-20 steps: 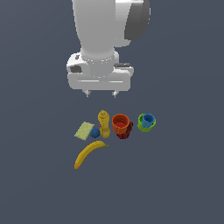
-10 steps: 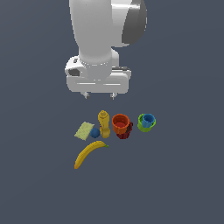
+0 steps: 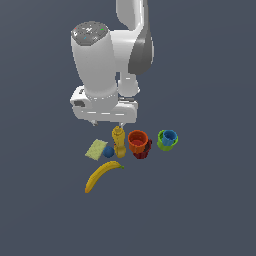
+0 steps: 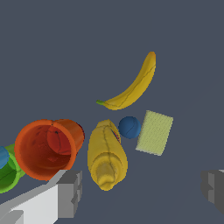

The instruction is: Pick up a designated object from a clutter of objects.

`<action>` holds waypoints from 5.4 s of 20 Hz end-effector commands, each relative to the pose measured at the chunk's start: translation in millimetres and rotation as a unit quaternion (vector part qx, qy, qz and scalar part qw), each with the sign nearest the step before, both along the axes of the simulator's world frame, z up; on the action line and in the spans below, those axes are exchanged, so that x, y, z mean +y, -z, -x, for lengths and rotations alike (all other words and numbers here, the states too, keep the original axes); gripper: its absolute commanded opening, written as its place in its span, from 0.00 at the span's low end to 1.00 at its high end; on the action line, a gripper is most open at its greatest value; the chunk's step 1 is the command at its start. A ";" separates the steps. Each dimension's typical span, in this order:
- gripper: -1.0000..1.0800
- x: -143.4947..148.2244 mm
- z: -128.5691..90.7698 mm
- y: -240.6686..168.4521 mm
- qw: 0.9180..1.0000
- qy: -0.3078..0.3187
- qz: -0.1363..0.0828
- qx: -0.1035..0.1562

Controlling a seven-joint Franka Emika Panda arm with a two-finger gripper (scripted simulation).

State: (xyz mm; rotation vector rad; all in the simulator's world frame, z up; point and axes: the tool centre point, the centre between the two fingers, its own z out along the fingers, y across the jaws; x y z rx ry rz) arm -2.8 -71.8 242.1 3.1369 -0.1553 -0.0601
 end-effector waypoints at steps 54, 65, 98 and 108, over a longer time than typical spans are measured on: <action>0.00 -90.4 29.3 232.2 0.991 0.131 0.003 -0.019; 0.00 -89.6 23.1 207.5 0.991 0.132 0.004 -0.031; 0.00 2.7 61.4 -53.6 0.991 0.132 0.005 -0.021; 0.00 20.4 64.9 -103.6 0.991 0.131 0.004 -0.019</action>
